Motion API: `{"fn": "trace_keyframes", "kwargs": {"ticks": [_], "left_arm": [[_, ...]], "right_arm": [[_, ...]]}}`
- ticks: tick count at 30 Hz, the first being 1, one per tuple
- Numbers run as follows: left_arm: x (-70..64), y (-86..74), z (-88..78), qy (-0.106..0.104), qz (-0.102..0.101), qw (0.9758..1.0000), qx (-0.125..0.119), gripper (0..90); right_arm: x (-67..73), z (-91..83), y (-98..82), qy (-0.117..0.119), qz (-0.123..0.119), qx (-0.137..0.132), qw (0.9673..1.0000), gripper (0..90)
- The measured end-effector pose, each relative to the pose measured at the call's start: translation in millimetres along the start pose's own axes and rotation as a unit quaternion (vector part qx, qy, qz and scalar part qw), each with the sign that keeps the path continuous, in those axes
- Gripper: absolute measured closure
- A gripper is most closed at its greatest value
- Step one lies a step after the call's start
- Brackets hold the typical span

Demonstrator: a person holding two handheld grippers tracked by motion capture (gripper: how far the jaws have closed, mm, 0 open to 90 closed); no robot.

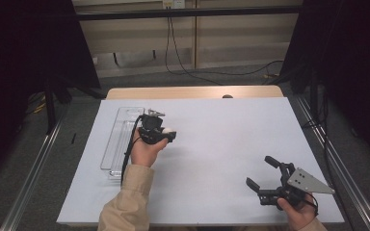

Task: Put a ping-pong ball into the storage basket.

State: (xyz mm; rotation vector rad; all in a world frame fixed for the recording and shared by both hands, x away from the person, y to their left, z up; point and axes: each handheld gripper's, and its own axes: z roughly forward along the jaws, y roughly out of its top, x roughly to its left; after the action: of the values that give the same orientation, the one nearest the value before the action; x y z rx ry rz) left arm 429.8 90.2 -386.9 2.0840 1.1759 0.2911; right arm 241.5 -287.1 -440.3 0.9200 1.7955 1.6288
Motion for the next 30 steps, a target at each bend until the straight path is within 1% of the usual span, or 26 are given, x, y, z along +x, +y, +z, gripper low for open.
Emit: {"fn": "trace_keyframes", "kwargs": {"ticks": [2,5,6,9,10,13,15,18,19,21,28,30], "left_arm": [[0.8,-0.1,-1.2,0.001,0.002,1.0,0.002,51.1],[1.0,-0.5,-2.7,0.003,0.001,1.0,-0.003,51.1],[1.7,-0.2,-3.8,0.003,0.004,1.0,0.0,51.1],[3.2,-0.2,-5.3,0.001,0.003,1.0,0.001,51.1],[3.1,-0.5,-5.4,0.003,-0.002,1.0,-0.001,51.2],[4.5,-0.4,-6.2,0.004,0.003,1.0,0.001,51.1],[4.7,-0.7,-6.4,0.006,0.0,1.0,-0.001,51.1],[5.7,-0.7,-7.5,0.008,0.001,1.0,-0.001,51.2],[5.2,-0.9,-7.5,0.007,-0.005,1.0,-0.004,51.1],[6.6,-0.8,-9.0,0.008,0.001,1.0,0.0,51.2],[7.8,-0.3,-11.7,0.011,-0.002,0.9999,-0.007,51.1],[9.1,0.2,-13.2,0.01,0.003,0.9999,-0.004,51.2]], "right_arm": [[0.0,0.0,0.0,0.0,0.0,0.0,1.0,2.7],[0.0,0.0,0.0,0.0,0.0,0.0,1.0,2.7],[0.0,0.0,0.0,0.0,0.0,0.0,1.0,2.7],[0.2,0.0,0.0,0.001,0.001,0.0,1.0,2.7],[0.2,0.1,0.0,0.0,0.001,0.0,1.0,2.7],[0.1,0.1,0.0,0.0,0.001,0.0,1.0,2.7],[0.2,0.1,0.0,0.001,0.001,0.0,1.0,2.7],[0.1,0.1,0.0,0.001,0.001,-0.001,1.0,2.7],[0.0,0.0,0.0,0.001,0.0,0.0,1.0,2.7],[0.0,0.1,0.0,0.0,0.001,0.0,1.0,2.7],[0.0,0.1,0.0,0.0,0.001,0.0,1.0,2.7],[0.2,0.2,0.0,0.001,0.001,0.0,1.0,2.7]]}}
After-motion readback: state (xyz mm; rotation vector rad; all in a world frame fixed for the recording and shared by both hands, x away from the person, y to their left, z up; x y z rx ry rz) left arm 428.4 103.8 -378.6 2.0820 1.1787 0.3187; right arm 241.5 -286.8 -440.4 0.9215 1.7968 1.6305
